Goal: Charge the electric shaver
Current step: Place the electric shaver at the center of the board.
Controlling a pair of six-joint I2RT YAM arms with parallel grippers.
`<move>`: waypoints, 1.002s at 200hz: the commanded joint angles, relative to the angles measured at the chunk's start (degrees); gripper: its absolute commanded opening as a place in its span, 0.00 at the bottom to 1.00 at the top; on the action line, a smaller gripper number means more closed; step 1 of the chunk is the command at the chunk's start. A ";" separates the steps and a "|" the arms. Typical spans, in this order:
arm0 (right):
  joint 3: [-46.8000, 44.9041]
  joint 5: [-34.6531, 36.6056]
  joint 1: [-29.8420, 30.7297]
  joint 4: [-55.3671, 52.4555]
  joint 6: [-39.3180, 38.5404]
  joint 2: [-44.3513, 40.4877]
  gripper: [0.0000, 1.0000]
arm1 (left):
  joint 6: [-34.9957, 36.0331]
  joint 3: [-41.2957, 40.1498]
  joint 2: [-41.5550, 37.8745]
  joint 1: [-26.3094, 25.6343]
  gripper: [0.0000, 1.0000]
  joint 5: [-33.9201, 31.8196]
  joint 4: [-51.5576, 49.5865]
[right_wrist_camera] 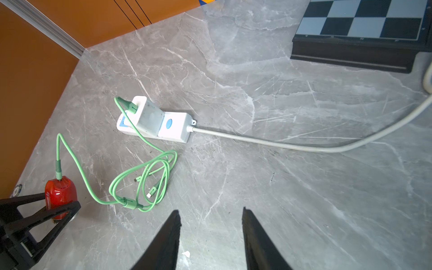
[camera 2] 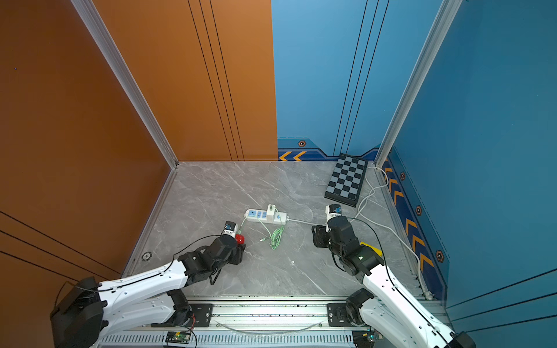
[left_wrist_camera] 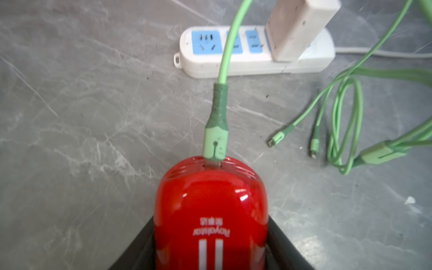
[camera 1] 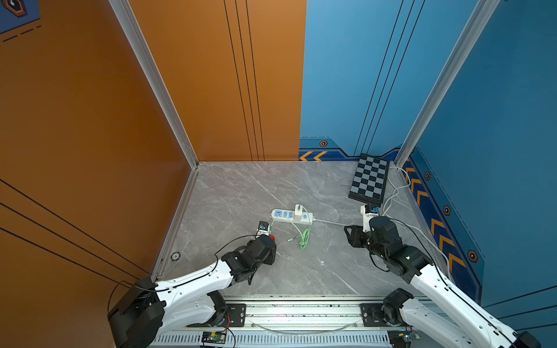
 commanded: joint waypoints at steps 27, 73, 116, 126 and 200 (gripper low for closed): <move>0.78 -1.49 -0.79 -0.81 -1.50 2.19 0.46 | -8.79 2.62 5.34 -1.72 0.00 0.25 -6.63; -1.13 -2.12 -2.87 -0.81 -0.67 2.25 0.46 | -9.41 5.66 12.45 -1.35 0.00 3.84 -8.77; -2.04 -3.33 -4.58 -0.89 -0.62 1.18 0.47 | -9.18 6.68 13.76 -1.60 0.34 3.70 -9.55; -2.11 -3.46 -4.84 -0.89 -0.64 1.10 0.47 | -9.13 6.74 13.68 -1.61 0.49 3.87 -9.70; -1.31 -3.48 -6.31 -1.41 -1.22 1.09 0.48 | -7.68 7.47 7.83 -2.90 0.98 0.16 -12.92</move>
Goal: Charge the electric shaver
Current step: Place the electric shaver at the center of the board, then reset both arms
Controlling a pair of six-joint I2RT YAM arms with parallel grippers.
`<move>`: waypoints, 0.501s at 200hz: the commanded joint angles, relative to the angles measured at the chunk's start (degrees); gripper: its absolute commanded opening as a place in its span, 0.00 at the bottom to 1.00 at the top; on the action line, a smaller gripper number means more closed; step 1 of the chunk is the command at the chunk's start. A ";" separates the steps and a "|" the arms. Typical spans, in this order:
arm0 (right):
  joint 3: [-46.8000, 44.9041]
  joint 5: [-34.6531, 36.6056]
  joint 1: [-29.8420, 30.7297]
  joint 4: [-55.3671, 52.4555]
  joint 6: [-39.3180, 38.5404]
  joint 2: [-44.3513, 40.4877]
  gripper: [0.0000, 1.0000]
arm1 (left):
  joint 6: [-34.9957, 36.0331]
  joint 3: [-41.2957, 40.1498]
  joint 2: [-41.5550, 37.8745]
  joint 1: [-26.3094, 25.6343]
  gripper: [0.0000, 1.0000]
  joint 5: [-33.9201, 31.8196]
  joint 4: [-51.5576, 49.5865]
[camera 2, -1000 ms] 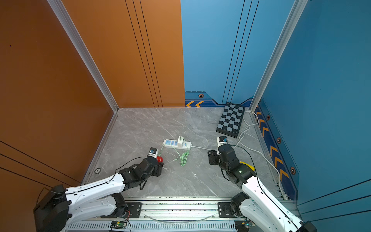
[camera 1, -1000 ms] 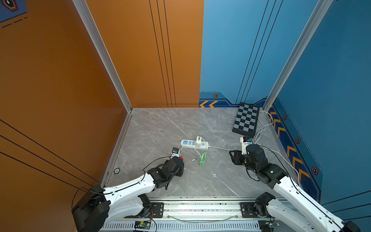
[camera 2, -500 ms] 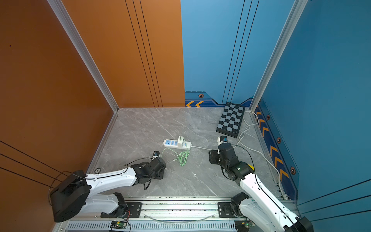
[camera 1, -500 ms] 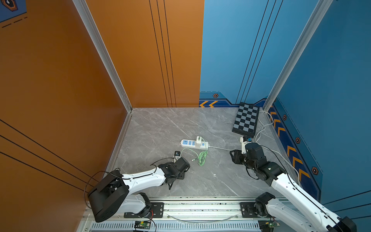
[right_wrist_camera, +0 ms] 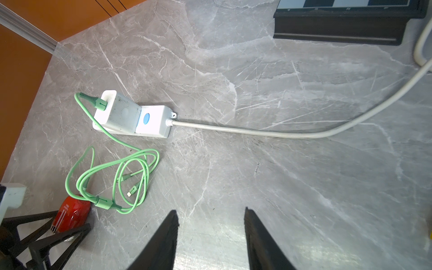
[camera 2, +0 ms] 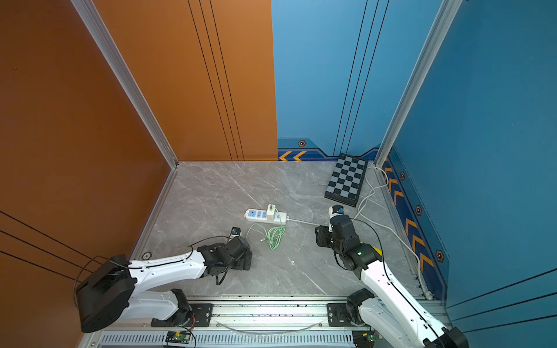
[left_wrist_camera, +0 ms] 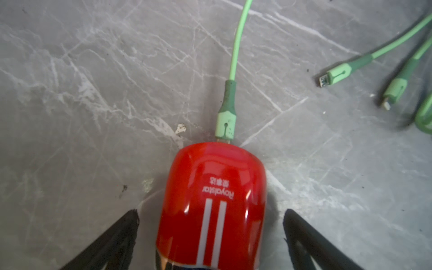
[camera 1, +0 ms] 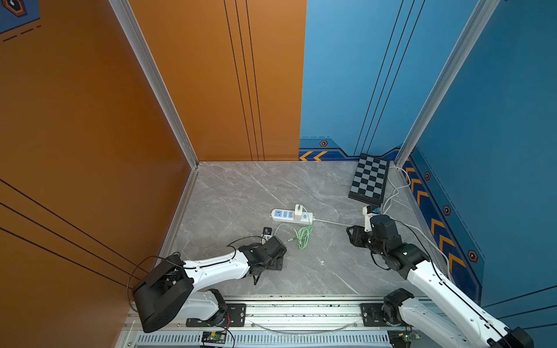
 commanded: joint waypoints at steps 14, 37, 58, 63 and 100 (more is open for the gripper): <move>0.89 0.19 -1.59 -2.00 -1.41 -0.55 0.49 | 1.99 3.24 -6.78 -0.46 0.98 -3.86 -5.94; 1.43 8.22 -2.55 -2.52 -3.50 -1.32 0.50 | 7.40 6.59 -15.52 -0.20 0.98 -12.07 -9.48; -0.19 21.64 -2.89 0.33 -7.35 -2.50 0.51 | 14.98 6.77 -23.31 2.85 0.98 -24.43 -8.50; -0.95 24.91 -3.02 1.97 -8.54 -2.71 0.52 | 16.85 5.91 -25.15 4.07 0.98 -27.74 -6.79; -9.70 35.08 -5.99 21.42 -16.64 -2.92 0.58 | 30.58 -9.67 -31.53 15.97 0.98 -33.77 23.55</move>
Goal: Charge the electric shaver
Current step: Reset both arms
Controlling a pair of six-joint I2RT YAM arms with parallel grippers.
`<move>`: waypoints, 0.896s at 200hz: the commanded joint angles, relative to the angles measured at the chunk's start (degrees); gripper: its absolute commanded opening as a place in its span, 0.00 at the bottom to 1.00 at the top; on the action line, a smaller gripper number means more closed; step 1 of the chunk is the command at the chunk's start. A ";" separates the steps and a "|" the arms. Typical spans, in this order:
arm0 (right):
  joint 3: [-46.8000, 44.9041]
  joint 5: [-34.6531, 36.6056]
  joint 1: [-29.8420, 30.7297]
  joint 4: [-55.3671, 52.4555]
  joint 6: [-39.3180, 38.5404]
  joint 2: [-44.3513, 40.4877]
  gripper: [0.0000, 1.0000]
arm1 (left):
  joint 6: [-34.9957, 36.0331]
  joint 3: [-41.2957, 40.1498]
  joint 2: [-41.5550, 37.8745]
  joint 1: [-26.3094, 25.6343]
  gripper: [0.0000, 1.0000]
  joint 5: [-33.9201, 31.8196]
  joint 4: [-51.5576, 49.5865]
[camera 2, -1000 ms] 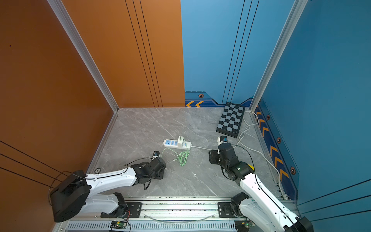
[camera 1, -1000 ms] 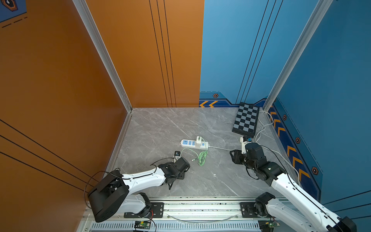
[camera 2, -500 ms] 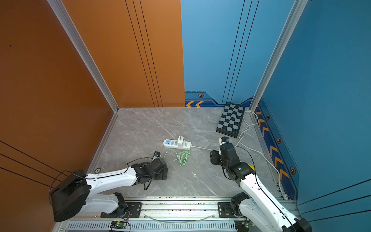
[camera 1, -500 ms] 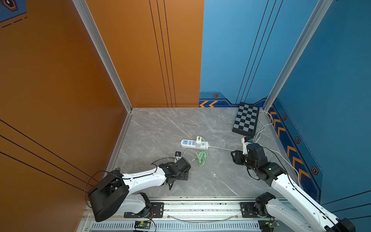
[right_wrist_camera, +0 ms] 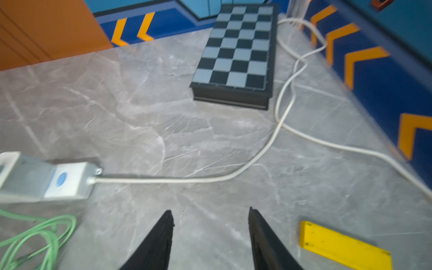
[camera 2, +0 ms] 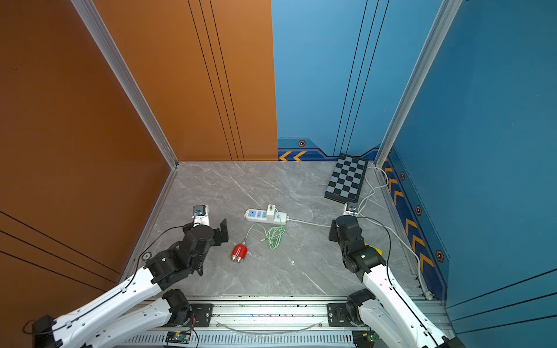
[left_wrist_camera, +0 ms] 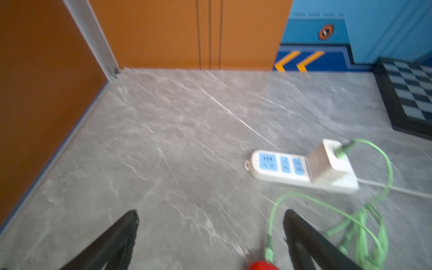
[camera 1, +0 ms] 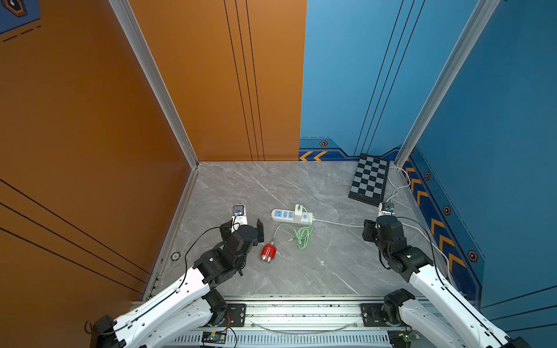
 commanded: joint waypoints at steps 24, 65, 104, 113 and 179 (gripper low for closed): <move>-13.36 13.89 -2.96 29.18 -11.59 1.50 0.74 | 15.79 -14.11 3.13 11.42 0.98 -6.97 28.51; -18.74 10.48 -7.34 48.17 -10.25 12.26 1.00 | 20.25 -16.53 12.14 23.31 0.98 -1.05 40.20; -13.85 4.60 -9.52 55.69 -12.43 24.56 1.00 | 21.67 -20.21 21.67 31.06 0.98 14.17 55.96; -12.72 2.79 -10.22 56.87 -12.57 26.81 1.00 | 22.00 -19.95 25.04 32.50 0.98 14.66 59.75; -10.23 -3.51 -15.29 69.55 -15.04 41.89 1.00 | 22.09 -11.01 44.76 37.73 0.98 30.12 65.75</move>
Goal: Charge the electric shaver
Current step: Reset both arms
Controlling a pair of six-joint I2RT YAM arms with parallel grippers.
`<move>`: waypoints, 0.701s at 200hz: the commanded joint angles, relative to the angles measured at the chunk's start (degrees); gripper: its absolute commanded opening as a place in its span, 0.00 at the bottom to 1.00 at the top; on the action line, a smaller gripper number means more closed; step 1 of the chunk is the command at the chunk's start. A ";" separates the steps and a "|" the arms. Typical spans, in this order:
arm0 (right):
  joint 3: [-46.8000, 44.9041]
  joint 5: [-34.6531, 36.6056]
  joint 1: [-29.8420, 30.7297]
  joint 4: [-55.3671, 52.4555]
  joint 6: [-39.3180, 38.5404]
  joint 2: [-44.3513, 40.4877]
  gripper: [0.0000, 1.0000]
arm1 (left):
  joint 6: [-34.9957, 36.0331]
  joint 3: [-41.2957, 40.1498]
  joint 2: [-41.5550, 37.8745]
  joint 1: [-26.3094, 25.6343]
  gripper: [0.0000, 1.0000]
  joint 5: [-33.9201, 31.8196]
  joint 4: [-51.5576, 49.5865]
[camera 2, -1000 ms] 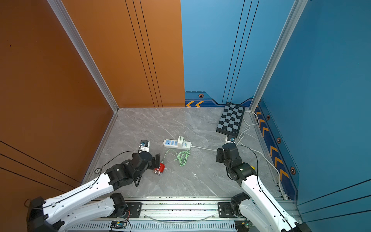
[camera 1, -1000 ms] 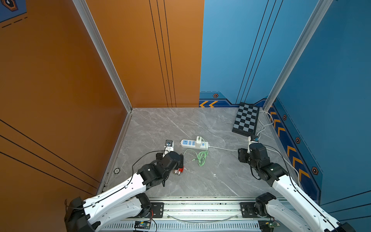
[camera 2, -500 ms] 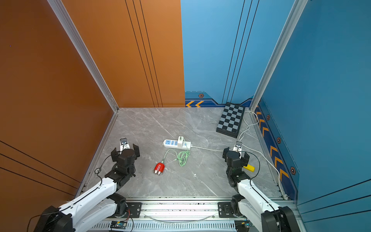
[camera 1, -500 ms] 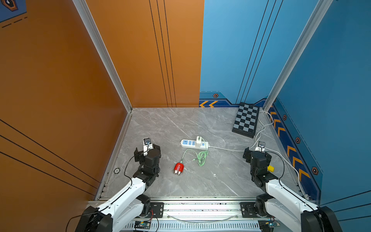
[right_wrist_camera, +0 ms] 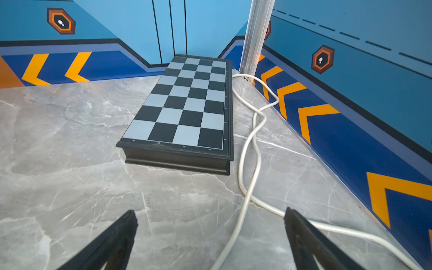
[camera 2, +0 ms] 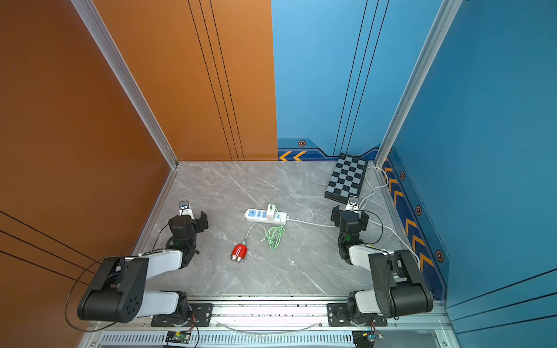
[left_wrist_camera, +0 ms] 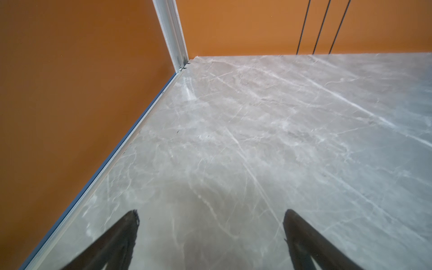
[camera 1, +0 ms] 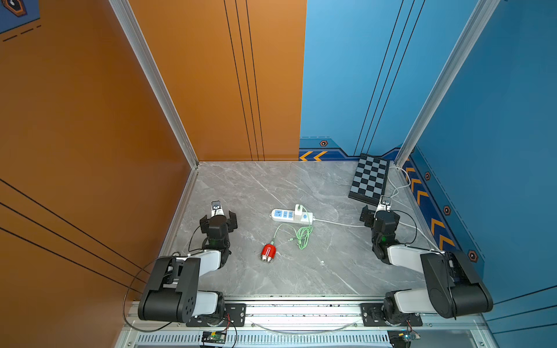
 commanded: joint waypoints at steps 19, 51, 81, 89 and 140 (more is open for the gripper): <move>-2.15 -3.29 0.07 12.13 -3.16 6.30 1.00 | 0.77 2.02 8.31 -0.20 0.98 5.84 8.21; -0.54 -4.16 -1.22 8.78 -1.73 6.23 1.00 | 0.40 2.00 8.73 -0.89 0.98 2.65 8.88; -0.39 -4.17 -1.51 8.67 -1.45 6.22 1.00 | 0.70 2.03 8.77 -1.09 0.98 2.52 8.93; -0.50 -4.18 -1.56 8.58 -1.33 6.28 1.00 | 0.80 2.03 8.84 -1.23 0.98 2.39 8.98; -0.46 -4.27 -1.94 8.41 -0.88 6.18 1.00 | 1.01 2.16 8.88 -1.15 0.98 3.02 8.88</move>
